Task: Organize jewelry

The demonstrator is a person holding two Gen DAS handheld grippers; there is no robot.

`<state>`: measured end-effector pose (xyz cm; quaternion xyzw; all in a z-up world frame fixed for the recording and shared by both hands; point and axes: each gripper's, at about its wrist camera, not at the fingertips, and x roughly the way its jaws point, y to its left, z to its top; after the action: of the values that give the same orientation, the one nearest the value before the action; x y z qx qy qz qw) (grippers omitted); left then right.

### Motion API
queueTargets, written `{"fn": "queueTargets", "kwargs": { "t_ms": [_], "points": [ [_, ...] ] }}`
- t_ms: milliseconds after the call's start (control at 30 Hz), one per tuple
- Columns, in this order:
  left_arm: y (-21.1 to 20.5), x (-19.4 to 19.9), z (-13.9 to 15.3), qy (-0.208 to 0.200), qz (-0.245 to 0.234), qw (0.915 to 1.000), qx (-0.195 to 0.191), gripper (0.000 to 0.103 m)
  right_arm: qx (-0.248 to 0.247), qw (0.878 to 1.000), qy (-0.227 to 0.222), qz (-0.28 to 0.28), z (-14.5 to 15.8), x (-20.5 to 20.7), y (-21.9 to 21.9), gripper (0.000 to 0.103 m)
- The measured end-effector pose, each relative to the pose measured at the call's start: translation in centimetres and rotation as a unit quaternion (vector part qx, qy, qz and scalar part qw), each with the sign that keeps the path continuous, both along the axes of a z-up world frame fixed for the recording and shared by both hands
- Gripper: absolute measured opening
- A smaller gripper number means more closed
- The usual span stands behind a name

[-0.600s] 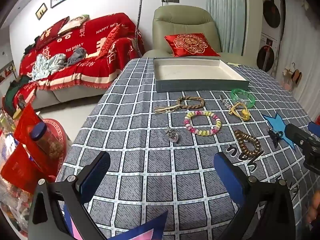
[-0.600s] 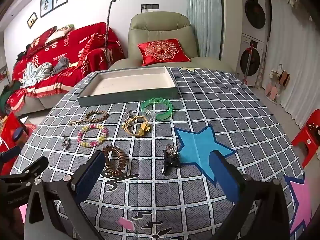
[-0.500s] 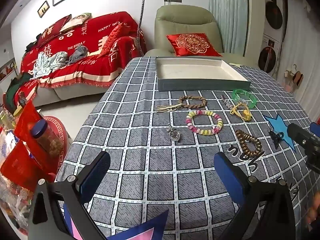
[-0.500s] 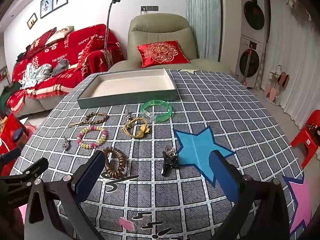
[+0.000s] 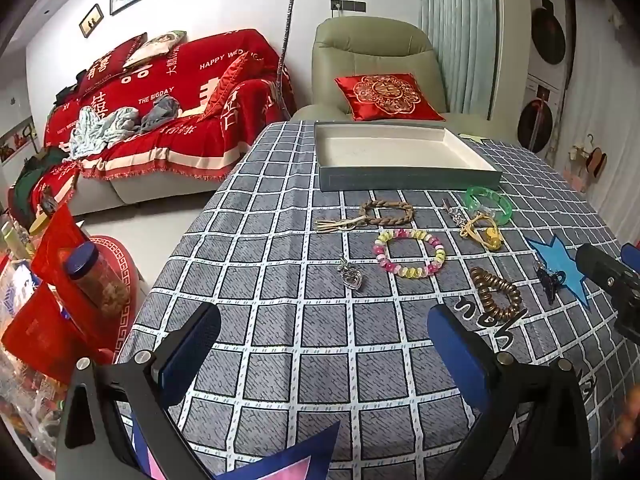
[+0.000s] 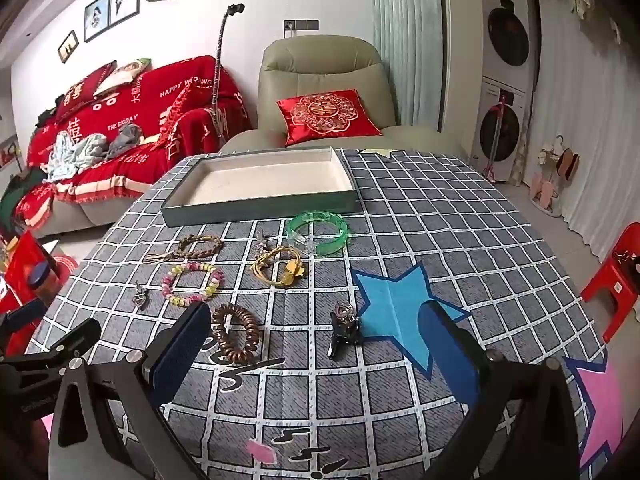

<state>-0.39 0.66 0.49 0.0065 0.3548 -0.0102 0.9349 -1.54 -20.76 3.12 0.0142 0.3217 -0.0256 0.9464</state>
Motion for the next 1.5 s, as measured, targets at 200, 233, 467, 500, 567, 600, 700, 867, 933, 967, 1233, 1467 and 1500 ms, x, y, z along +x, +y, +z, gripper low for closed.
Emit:
{"fn": "queueTargets", "kwargs": {
  "t_ms": [200, 233, 467, 500, 567, 600, 700, 867, 933, 967, 1233, 1467, 1500],
  "points": [
    [-0.06, 0.06, 0.01, -0.001, 0.002, 1.0000, 0.002, 0.103, 0.000, 1.000, 0.000, -0.002, -0.12, -0.11, 0.01, 0.103],
    [-0.08, 0.15, -0.02, 0.000, 0.001, 1.0000, 0.002, 0.103, 0.001, 1.000, 0.000, -0.002, -0.08, -0.12, -0.02, 0.103],
    [0.05, 0.09, 0.11, -0.003, 0.003, 1.0000, 0.000, 0.103, 0.002, 1.000, -0.004, -0.001, 0.06, -0.04, -0.07, 0.103],
    [0.05, 0.09, 0.13, -0.003, 0.003, 1.0000, 0.000, 0.103, 0.002, 1.000, -0.004, 0.000, 0.09, -0.05, -0.06, 0.103],
    [0.04, 0.10, 0.15, -0.003, 0.003, 1.0000, 0.000, 0.103, 0.003, 1.000, -0.006, 0.000, 0.16, -0.06, -0.05, 0.103],
    [0.04, 0.11, 0.19, -0.003, 0.003, 1.0000, 0.000, 0.103, 0.003, 1.000, -0.006, 0.000, 0.20, -0.04, -0.05, 0.103],
    [0.03, 0.11, 0.15, -0.003, 0.003, 1.0000, 0.000, 0.103, 0.003, 1.000, -0.007, 0.000, 0.24, -0.05, -0.04, 0.103],
    [0.03, 0.11, 0.18, -0.004, 0.003, 1.0000, 0.001, 0.103, 0.004, 1.000, -0.009, 0.001, 0.28, -0.01, 0.00, 0.103],
    [0.00, 0.10, 0.29, -0.006, 0.003, 1.0000, 0.001, 0.103, 0.004, 1.000, -0.010, 0.001, 0.33, -0.01, 0.05, 0.103],
    [0.01, 0.09, 0.35, -0.007, 0.004, 1.0000, 0.000, 0.103, 0.004, 1.000, -0.011, 0.001, 0.37, -0.04, 0.06, 0.103],
    [0.02, 0.08, 0.49, -0.008, 0.004, 1.0000, -0.001, 0.103, 0.004, 1.000, -0.013, 0.000, 0.47, 0.07, 0.04, 0.103],
    [0.03, 0.10, 0.44, -0.009, 0.005, 1.0000, -0.002, 0.103, 0.004, 1.000, -0.014, 0.000, 0.51, -0.11, 0.06, 0.103],
    [0.03, 0.11, 0.47, -0.009, 0.005, 1.0000, -0.002, 0.103, 0.004, 1.000, -0.014, 0.001, 0.48, -0.13, 0.06, 0.103]
  ]
}}
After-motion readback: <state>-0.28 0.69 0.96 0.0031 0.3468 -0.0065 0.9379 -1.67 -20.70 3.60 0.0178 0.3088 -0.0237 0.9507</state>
